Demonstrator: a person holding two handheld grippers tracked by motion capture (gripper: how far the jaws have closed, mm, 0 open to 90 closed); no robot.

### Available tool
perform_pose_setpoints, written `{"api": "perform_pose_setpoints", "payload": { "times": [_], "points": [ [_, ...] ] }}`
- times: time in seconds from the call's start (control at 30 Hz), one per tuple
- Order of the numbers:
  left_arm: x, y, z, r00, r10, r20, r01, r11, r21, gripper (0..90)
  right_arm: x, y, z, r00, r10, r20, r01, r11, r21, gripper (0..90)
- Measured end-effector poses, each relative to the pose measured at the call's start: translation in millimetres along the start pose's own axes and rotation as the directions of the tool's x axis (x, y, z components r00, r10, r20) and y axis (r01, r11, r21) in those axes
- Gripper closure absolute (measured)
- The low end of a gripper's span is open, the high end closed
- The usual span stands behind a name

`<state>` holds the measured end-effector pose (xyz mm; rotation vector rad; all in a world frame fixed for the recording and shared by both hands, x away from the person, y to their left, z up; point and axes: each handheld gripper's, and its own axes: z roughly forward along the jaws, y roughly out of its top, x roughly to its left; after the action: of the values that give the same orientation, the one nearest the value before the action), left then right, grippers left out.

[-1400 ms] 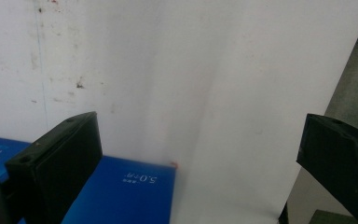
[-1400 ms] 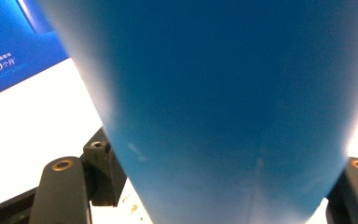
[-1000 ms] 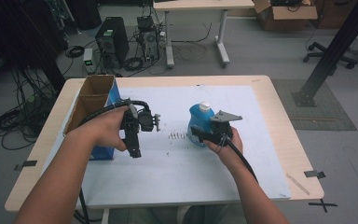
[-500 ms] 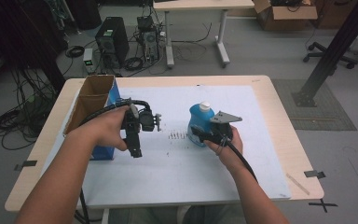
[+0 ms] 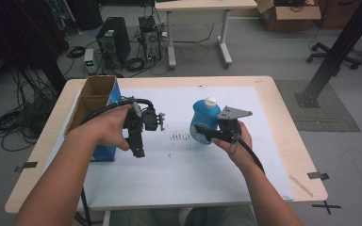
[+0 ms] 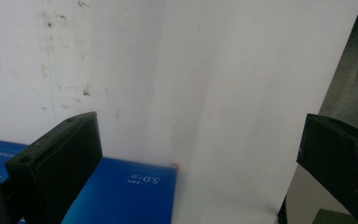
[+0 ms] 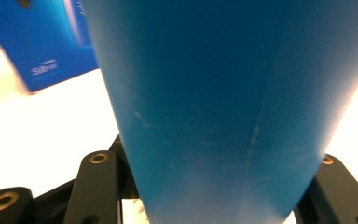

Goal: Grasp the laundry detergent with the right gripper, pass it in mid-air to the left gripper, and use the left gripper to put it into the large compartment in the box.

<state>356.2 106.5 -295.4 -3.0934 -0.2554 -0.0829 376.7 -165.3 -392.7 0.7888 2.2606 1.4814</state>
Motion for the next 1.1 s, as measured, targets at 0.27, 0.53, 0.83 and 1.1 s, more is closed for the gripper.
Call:
{"api": "perform_pose_setpoints", "payload": {
  "times": [0.27, 0.53, 0.83, 1.1],
  "points": [
    [-5.1, 5.8, -14.2, 0.9995, 0.025, -0.018, -0.025, 0.9997, -0.004, 0.2, 8.0, 18.6, -22.9, 0.9798, -0.090, -0.179, 0.097, 0.995, 0.034, 46.2],
    [-14.0, 15.6, -28.4, 0.9978, 0.063, -0.023, -0.063, 0.9979, -0.014, 0.2, 18.4, 20.3, -29.5, 0.9347, -0.142, -0.326, 0.166, 0.985, 0.047, 46.2],
    [-28.5, 34.0, -41.2, 0.9922, 0.122, -0.025, -0.122, 0.9922, -0.023, 0.2, 38.4, 15.5, -18.1, 0.8759, -0.192, -0.442, 0.235, 0.971, 0.043, 46.1],
    [-32.4, 42.1, -48.7, 0.9893, 0.144, -0.019, -0.145, 0.9889, -0.032, 0.2, 51.0, 10.9, -8.0, 0.8383, -0.210, -0.503, 0.261, 0.965, 0.033, 46.1]
  ]
}}
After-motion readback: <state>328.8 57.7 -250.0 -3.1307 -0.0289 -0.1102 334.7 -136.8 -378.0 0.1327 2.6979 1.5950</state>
